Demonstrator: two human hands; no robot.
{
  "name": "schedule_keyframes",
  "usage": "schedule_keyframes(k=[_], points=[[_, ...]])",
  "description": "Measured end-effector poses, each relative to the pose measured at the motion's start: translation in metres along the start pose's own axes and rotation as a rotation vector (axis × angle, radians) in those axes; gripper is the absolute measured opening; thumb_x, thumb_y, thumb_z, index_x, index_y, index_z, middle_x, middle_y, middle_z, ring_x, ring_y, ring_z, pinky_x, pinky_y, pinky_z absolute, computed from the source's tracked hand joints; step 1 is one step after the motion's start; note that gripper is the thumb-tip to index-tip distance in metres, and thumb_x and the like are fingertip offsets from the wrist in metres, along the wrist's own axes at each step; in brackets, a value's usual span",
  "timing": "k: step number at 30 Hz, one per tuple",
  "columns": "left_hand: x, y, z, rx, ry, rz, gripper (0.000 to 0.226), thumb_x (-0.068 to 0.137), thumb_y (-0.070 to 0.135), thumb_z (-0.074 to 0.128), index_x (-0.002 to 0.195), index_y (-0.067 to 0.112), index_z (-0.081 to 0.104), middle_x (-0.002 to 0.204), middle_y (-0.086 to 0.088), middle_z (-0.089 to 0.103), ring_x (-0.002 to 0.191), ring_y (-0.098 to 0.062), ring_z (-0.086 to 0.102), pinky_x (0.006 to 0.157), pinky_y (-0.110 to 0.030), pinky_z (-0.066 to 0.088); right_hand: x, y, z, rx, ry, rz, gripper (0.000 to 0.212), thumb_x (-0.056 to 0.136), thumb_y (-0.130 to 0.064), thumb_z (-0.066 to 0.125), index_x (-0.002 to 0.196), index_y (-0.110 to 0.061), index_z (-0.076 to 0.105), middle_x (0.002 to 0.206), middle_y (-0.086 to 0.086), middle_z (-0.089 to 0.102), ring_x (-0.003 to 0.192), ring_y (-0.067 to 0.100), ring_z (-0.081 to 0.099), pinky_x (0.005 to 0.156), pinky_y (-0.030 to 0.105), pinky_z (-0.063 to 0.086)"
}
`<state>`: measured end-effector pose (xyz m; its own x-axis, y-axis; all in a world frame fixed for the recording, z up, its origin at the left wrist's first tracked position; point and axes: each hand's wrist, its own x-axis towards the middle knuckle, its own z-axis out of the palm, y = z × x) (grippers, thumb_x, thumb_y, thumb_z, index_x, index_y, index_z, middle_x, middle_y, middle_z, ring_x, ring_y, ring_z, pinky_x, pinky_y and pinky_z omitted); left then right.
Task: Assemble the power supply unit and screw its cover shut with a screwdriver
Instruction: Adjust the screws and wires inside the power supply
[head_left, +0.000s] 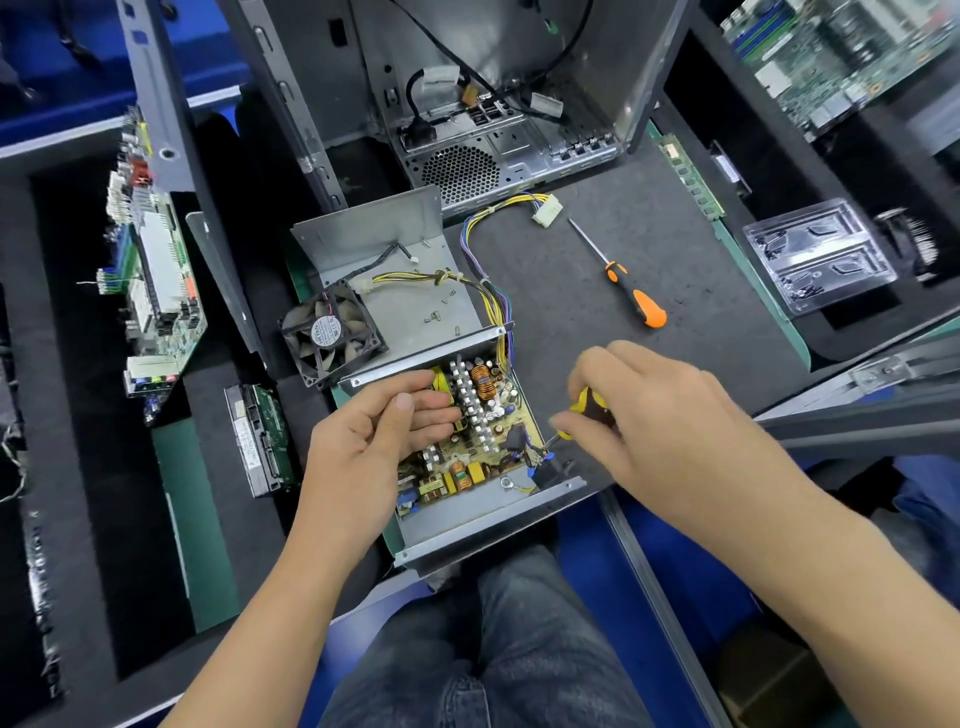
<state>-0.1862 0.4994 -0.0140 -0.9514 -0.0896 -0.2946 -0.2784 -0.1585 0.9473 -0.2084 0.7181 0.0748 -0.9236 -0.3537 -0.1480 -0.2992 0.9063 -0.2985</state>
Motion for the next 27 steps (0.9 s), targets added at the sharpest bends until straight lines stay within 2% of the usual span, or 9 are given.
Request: schedule_keyframes(k=[4,10,13,15,18,20,23,25,27], points=[[0.0,0.002,0.001,0.01,0.007,-0.003,0.031,0.105,0.002,0.042,0.109,0.015,0.069,0.098,-0.007,0.077,0.094,-0.024,0.075,0.079,-0.023,0.058,0.01,-0.005,-0.008,-0.292,-0.107,0.066,0.039,0.096,-0.059,0.034,0.093,-0.02,0.036,0.088,-0.002,0.048,0.069,0.03,0.044,0.059,0.033,0.037],[-0.002,0.004,0.003,0.022,0.017,-0.008,0.032,0.105,0.001,0.041,0.107,0.016,0.069,0.097,-0.005,0.077,0.093,-0.023,0.075,0.079,-0.023,0.058,0.011,-0.008,-0.008,-0.22,-0.203,-0.074,0.001,0.097,-0.013,0.052,0.098,-0.014,0.052,0.092,0.001,0.033,0.074,0.026,0.046,0.064,0.036,0.045],[-0.002,0.005,0.004,0.025,0.026,-0.014,0.031,0.105,0.001,0.041,0.107,0.015,0.069,0.096,-0.003,0.077,0.092,-0.022,0.075,0.079,-0.022,0.058,0.011,-0.016,-0.009,-0.426,-0.175,-0.052,0.032,0.084,-0.03,0.079,0.076,-0.011,0.054,0.072,0.002,0.032,0.046,0.029,0.046,0.039,0.028,0.03],[-0.003,0.006,0.005,0.028,0.025,-0.017,0.031,0.105,0.001,0.041,0.107,0.015,0.069,0.096,-0.003,0.077,0.092,-0.021,0.075,0.078,-0.021,0.058,0.011,-0.017,-0.012,-0.543,-0.138,-0.031,0.045,0.089,-0.054,0.063,0.076,-0.015,0.046,0.064,-0.001,0.035,0.051,0.028,0.05,0.041,0.025,0.018],[-0.004,0.008,0.005,0.022,0.029,-0.02,0.031,0.105,0.001,0.041,0.107,0.014,0.068,0.095,-0.002,0.077,0.091,-0.02,0.075,0.077,-0.02,0.057,0.005,-0.011,-0.009,-0.474,-0.274,-0.15,0.019,0.099,-0.032,0.05,0.103,-0.019,0.037,0.101,0.0,0.038,0.077,0.019,0.037,0.062,0.029,0.04],[-0.004,0.008,0.006,0.016,0.031,-0.02,0.031,0.105,0.001,0.041,0.106,0.014,0.068,0.095,-0.002,0.077,0.09,-0.02,0.075,0.077,-0.019,0.057,0.003,-0.012,-0.009,-0.45,-0.319,-0.126,0.023,0.089,-0.004,0.048,0.106,-0.017,0.039,0.102,0.001,0.028,0.068,0.016,0.035,0.058,0.028,0.039],[-0.004,0.009,0.007,0.013,0.032,-0.018,0.031,0.105,0.001,0.041,0.106,0.015,0.068,0.095,-0.002,0.077,0.09,-0.019,0.075,0.077,-0.019,0.057,0.009,-0.018,-0.012,-0.554,-0.286,-0.054,0.005,0.103,-0.02,0.034,0.099,-0.018,0.036,0.086,-0.001,0.026,0.058,0.021,0.037,0.05,0.03,0.028],[-0.004,0.009,0.007,0.007,0.027,-0.018,0.031,0.105,0.001,0.041,0.106,0.016,0.068,0.094,-0.001,0.077,0.09,-0.018,0.075,0.077,-0.019,0.057,0.009,-0.014,-0.015,-0.523,-0.305,-0.045,0.027,0.104,-0.04,0.025,0.103,-0.017,0.038,0.086,-0.002,0.036,0.074,0.027,0.051,0.057,0.032,0.038],[-0.004,0.008,0.006,0.006,0.03,-0.015,0.031,0.105,0.001,0.041,0.106,0.016,0.068,0.094,-0.002,0.077,0.091,-0.018,0.075,0.077,-0.019,0.057,0.009,-0.008,-0.016,-0.431,-0.321,-0.152,0.014,0.102,-0.029,0.044,0.109,-0.018,0.042,0.104,-0.001,0.04,0.082,0.022,0.049,0.07,0.034,0.047]])
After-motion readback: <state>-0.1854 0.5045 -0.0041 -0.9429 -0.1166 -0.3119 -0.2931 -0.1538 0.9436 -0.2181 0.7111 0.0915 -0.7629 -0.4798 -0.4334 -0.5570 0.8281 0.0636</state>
